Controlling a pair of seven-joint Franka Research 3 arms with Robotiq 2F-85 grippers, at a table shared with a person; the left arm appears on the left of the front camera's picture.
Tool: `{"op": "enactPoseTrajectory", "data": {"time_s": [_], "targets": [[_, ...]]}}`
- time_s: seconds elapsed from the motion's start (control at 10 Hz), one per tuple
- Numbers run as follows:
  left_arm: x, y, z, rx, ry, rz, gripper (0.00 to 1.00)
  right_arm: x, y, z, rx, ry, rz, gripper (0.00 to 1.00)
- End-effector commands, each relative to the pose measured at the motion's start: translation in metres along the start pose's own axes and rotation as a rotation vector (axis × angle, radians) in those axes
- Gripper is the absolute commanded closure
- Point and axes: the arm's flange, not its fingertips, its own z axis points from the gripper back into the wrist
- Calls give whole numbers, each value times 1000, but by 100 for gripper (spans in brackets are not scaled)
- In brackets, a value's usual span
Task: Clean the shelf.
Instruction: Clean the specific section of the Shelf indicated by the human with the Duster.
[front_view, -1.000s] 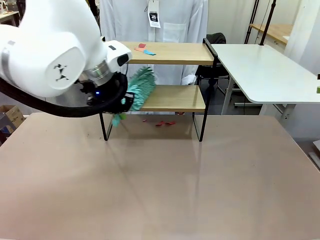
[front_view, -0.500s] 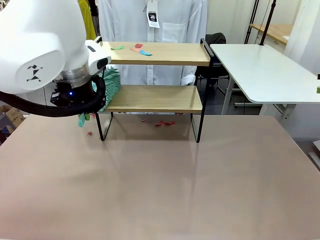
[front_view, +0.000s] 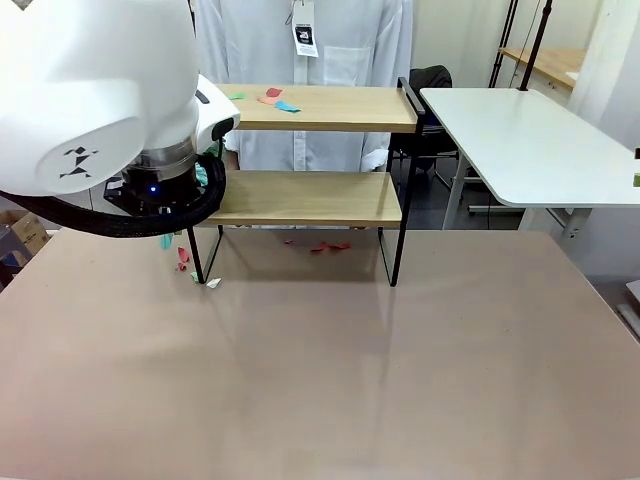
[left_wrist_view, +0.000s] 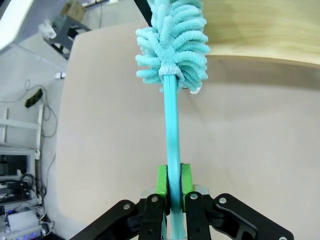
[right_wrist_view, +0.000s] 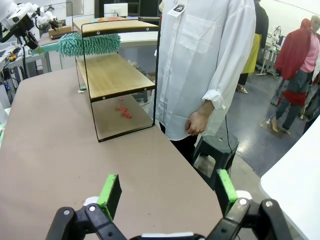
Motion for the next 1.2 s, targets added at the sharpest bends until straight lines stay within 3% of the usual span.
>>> {"op": "enactPoseTrajectory", "data": {"time_s": [0.0, 0.1, 0.5, 1.1], "targets": [[2, 6, -3, -2, 11, 7, 87, 3, 0, 0, -4, 1, 5, 0], [0, 0, 0, 0, 0, 0, 87, 3, 0, 0, -4, 1, 5, 0], [-11, 27, 17, -307, -27, -161, 87, 3, 0, 0, -4, 1, 5, 0], [-22, 76, 32, -740, 45, -600, 87, 3, 0, 0, -4, 1, 5, 0]]}}
